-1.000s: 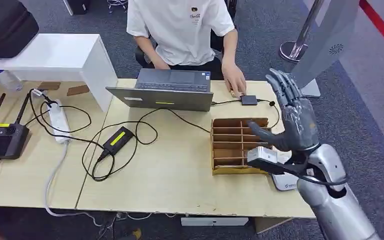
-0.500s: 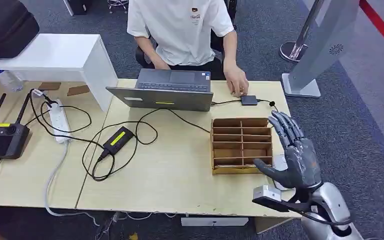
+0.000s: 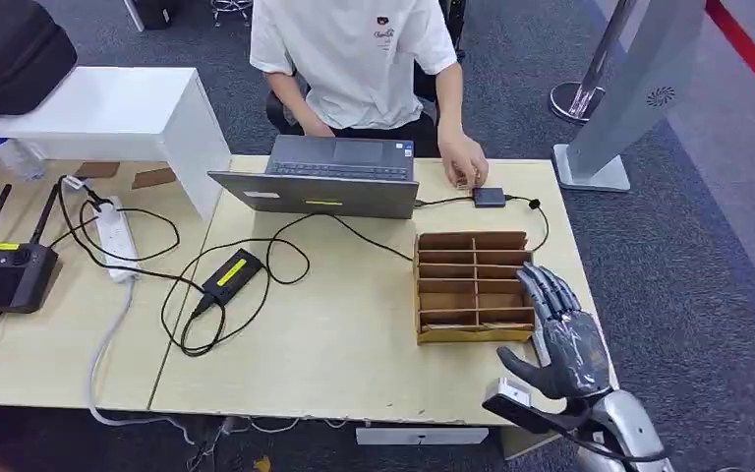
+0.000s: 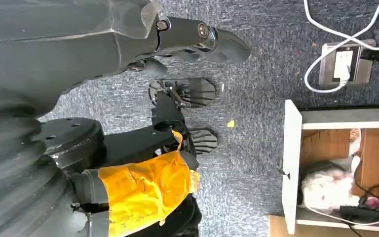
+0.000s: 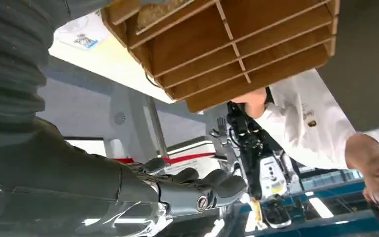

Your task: Pass the card to the sensor for recognition and then transmit it.

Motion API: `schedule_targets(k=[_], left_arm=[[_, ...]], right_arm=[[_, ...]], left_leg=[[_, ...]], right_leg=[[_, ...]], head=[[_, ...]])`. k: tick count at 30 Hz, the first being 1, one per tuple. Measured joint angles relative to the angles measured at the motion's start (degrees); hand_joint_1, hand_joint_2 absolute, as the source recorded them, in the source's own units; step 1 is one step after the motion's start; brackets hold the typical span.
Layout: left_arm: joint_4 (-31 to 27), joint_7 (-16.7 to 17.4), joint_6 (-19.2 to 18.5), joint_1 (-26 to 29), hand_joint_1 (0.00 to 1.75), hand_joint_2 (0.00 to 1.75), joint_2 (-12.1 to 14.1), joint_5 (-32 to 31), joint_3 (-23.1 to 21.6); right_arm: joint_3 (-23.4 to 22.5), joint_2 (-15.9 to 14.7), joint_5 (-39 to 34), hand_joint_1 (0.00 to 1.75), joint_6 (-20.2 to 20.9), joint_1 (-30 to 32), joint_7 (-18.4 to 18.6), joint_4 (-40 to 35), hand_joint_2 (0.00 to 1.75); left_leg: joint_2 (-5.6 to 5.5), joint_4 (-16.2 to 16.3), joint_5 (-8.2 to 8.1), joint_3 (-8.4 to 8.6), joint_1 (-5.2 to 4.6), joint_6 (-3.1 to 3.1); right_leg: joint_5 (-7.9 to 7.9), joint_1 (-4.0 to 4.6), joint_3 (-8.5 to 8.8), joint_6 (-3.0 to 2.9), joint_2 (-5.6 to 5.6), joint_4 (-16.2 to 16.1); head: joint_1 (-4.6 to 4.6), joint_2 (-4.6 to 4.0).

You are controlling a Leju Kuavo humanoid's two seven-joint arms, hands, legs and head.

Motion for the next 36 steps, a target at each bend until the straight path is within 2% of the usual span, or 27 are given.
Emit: schedule_targets(k=[6, 9, 12, 21, 36], left_arm=[[0.0, 0.3, 0.4, -0.4, 0.0, 1.75, -0.3, -0.4, 0.0], [-0.1, 0.4, 0.5, -0.5, 0.0, 1.75, -0.4, -0.6, 0.0], [-0.1, 0.7, 0.9, -0.7, 0.0, 1.75, -0.7, -0.8, 0.0], [-0.1, 1.2, 1.4, -1.4, 0.0, 1.75, -1.2, -1.0, 0.0], [-0.2, 1.2, 1.4, -1.5, 0.0, 1.75, -1.3, -1.4, 0.0]], right_arm=[[-0.3, 1.7, 1.5, 0.0, -1.8, -0.2, 0.4, 4.0, 1.75], [-0.8, 2.7, 7.1, 0.0, -7.8, -0.5, 2.9, 6.3, 1.75], [-0.8, 3.6, 9.3, 0.0, -10.1, -0.8, 4.2, 8.6, 1.75], [-1.7, 6.4, 11.4, 0.0, -10.6, -1.8, 4.2, 13.6, 1.75], [-2.7, 8.6, 11.5, 0.0, -10.7, -2.8, 3.3, 17.6, 1.75]], left_leg=[[0.0, 0.0, 0.0, 0.0, 0.0, 0.0], [0.0, 0.0, 0.0, 0.0, 0.0, 0.0], [0.0, 0.0, 0.0, 0.0, 0.0, 0.0], [0.0, 0.0, 0.0, 0.0, 0.0, 0.0], [0.01, 0.0, 0.0, 0.01, 0.0, 0.0]], right_leg=[[0.0, 0.0, 0.0, 0.0, 0.0, 0.0], [0.0, 0.0, 0.01, 0.0, 0.0, 0.0], [0.0, 0.0, 0.0, 0.0, 0.0, 0.0], [0.0, 0.0, 0.0, 0.0, 0.0, 0.0], [0.0, 0.0, 0.0, -0.01, 0.0, 0.0]], head=[[0.0, 0.0], [0.0, 0.0], [0.0, 0.0], [0.0, 0.0], [0.0, 0.0]])
